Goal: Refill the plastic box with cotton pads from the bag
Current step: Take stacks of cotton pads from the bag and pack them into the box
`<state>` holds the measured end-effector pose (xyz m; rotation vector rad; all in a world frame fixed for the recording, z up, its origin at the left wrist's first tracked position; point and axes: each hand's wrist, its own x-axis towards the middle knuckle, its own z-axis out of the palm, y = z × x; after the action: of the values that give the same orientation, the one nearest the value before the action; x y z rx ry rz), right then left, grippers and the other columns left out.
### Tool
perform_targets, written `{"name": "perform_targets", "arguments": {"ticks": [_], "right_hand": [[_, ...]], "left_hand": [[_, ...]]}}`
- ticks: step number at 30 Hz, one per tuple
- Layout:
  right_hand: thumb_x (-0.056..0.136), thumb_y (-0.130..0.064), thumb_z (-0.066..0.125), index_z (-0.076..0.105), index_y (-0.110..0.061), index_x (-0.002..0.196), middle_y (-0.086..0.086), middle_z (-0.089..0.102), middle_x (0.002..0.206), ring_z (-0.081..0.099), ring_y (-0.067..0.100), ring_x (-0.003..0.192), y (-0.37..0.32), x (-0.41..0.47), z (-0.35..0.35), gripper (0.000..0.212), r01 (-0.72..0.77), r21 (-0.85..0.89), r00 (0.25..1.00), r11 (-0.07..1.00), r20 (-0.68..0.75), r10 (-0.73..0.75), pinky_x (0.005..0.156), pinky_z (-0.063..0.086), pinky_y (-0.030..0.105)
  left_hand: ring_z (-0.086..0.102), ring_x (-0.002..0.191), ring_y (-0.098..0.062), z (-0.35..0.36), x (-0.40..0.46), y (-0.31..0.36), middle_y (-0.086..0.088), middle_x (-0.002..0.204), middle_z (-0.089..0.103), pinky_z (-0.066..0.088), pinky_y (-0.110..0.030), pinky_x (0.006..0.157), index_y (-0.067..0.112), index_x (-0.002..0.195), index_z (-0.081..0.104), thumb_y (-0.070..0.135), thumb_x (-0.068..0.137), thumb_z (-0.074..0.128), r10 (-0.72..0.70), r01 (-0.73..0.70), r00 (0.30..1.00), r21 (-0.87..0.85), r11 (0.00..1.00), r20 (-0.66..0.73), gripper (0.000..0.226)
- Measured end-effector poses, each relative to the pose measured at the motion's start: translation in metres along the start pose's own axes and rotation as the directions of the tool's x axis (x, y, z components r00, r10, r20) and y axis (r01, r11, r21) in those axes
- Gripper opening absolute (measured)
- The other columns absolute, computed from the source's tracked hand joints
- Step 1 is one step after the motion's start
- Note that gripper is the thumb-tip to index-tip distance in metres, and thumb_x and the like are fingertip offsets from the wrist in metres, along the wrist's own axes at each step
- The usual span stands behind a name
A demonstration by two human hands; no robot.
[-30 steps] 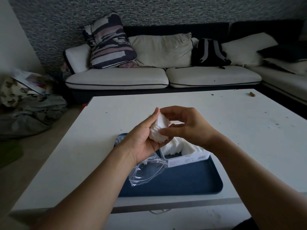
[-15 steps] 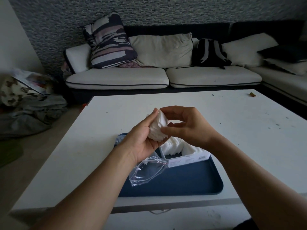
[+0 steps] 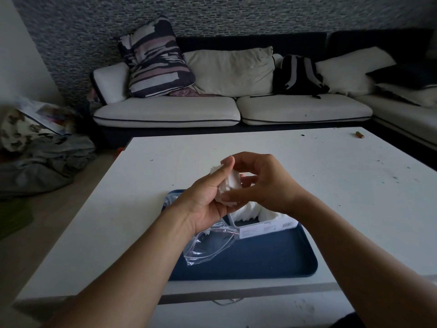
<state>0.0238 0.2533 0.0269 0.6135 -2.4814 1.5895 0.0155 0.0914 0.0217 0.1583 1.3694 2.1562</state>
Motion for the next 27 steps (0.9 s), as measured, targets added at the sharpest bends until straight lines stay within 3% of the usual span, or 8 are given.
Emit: {"name": "perform_targets", "arguments": {"ticks": [7, 11, 13, 15, 18, 21, 23, 27], "right_hand": [[0.065, -0.018, 0.094, 0.056, -0.019, 0.136, -0.008, 0.069, 0.117, 0.068, 0.007, 0.107, 0.000, -0.001, 0.002, 0.080, 0.009, -0.048, 0.999, 0.999, -0.033, -0.010, 0.088, 0.059, 0.026], [0.067, -0.022, 0.093, 0.056, -0.021, 0.136, -0.010, 0.067, 0.120, 0.065, 0.004, 0.111, -0.002, -0.002, 0.003, 0.078, 0.023, -0.111, 0.999, 0.994, -0.038, -0.027, 0.092, 0.058, 0.030], [0.069, -0.020, 0.091, 0.050, -0.024, 0.142, -0.010, 0.061, 0.131, 0.057, 0.003, 0.122, -0.001, -0.001, 0.003, 0.084, 0.001, -0.114, 0.999, 0.993, 0.039, 0.004, 0.098, 0.055, 0.032], [0.072, -0.012, 0.087, 0.044, -0.023, 0.147, -0.004, 0.058, 0.137, 0.055, 0.008, 0.127, -0.001, -0.002, 0.000, 0.087, -0.079, 0.021, 0.978, 0.997, 0.193, 0.074, 0.104, 0.051, 0.034], [0.078, -0.009, 0.068, 0.045, -0.016, 0.146, 0.007, 0.062, 0.134, 0.062, 0.022, 0.121, -0.003, -0.003, -0.007, 0.071, -0.224, 0.258, 0.950, 0.940, 0.274, 0.151, 0.104, 0.051, 0.042], [0.090, -0.007, 0.061, 0.057, -0.010, 0.135, 0.016, 0.067, 0.122, 0.068, 0.029, 0.110, -0.005, -0.004, -0.007, 0.045, -0.265, 0.290, 0.942, 0.919, 0.280, 0.183, 0.097, 0.055, 0.045], [0.098, -0.003, 0.057, 0.067, -0.008, 0.119, 0.019, 0.070, 0.108, 0.070, 0.028, 0.096, -0.007, -0.005, -0.003, 0.024, -0.243, 0.250, 0.944, 0.937, 0.284, 0.169, 0.089, 0.057, 0.043], [0.100, -0.011, 0.056, 0.068, -0.002, 0.111, 0.016, 0.069, 0.099, 0.066, 0.027, 0.090, -0.003, -0.001, 0.005, 0.019, -0.229, 0.272, 0.973, 0.935, 0.078, 0.216, 0.082, 0.057, 0.039]], "left_hand": [[0.072, 0.081, -0.019, 0.001, 0.002, -0.002, -0.010, 0.094, 0.075, 0.057, -0.030, 0.079, 0.013, 0.112, 0.066, 0.032, 0.075, 0.073, 0.013, -0.014, 1.000, -0.021, 1.000, -0.020, 0.042], [0.069, 0.097, -0.024, -0.001, 0.004, -0.003, -0.014, 0.109, 0.073, 0.055, -0.034, 0.084, 0.012, 0.114, 0.067, 0.024, 0.076, 0.076, 0.020, -0.020, 0.999, -0.005, 1.000, -0.027, 0.041], [0.068, 0.092, -0.022, -0.003, 0.004, -0.003, -0.015, 0.108, 0.071, 0.053, -0.034, 0.080, 0.010, 0.113, 0.066, 0.010, 0.081, 0.072, 0.017, -0.017, 1.000, 0.061, 0.998, 0.004, 0.032], [0.065, 0.077, -0.017, -0.005, 0.002, -0.002, -0.012, 0.092, 0.069, 0.052, -0.030, 0.067, 0.008, 0.109, 0.065, -0.003, 0.079, 0.064, -0.003, -0.006, 0.998, 0.149, 0.989, 0.056, 0.032], [0.062, 0.073, -0.019, -0.010, 0.000, 0.001, -0.010, 0.088, 0.066, 0.052, -0.032, 0.061, 0.009, 0.122, 0.061, -0.007, 0.064, 0.058, -0.055, 0.042, 0.996, 0.193, 0.980, 0.065, 0.061], [0.066, 0.077, -0.022, -0.014, -0.001, 0.001, -0.015, 0.097, 0.066, 0.052, -0.033, 0.060, 0.014, 0.130, 0.060, -0.009, 0.059, 0.059, -0.045, 0.030, 0.998, 0.269, 0.963, 0.049, 0.075], [0.067, 0.080, -0.025, -0.012, -0.003, 0.003, -0.017, 0.100, 0.067, 0.051, -0.033, 0.059, 0.016, 0.129, 0.062, -0.006, 0.060, 0.060, -0.047, 0.037, 0.998, 0.281, 0.959, 0.028, 0.073], [0.068, 0.078, -0.031, -0.002, -0.007, 0.009, -0.018, 0.089, 0.071, 0.053, -0.037, 0.069, 0.007, 0.109, 0.069, 0.028, 0.078, 0.060, -0.059, 0.071, 0.994, 0.123, 0.990, -0.096, 0.038]]}}
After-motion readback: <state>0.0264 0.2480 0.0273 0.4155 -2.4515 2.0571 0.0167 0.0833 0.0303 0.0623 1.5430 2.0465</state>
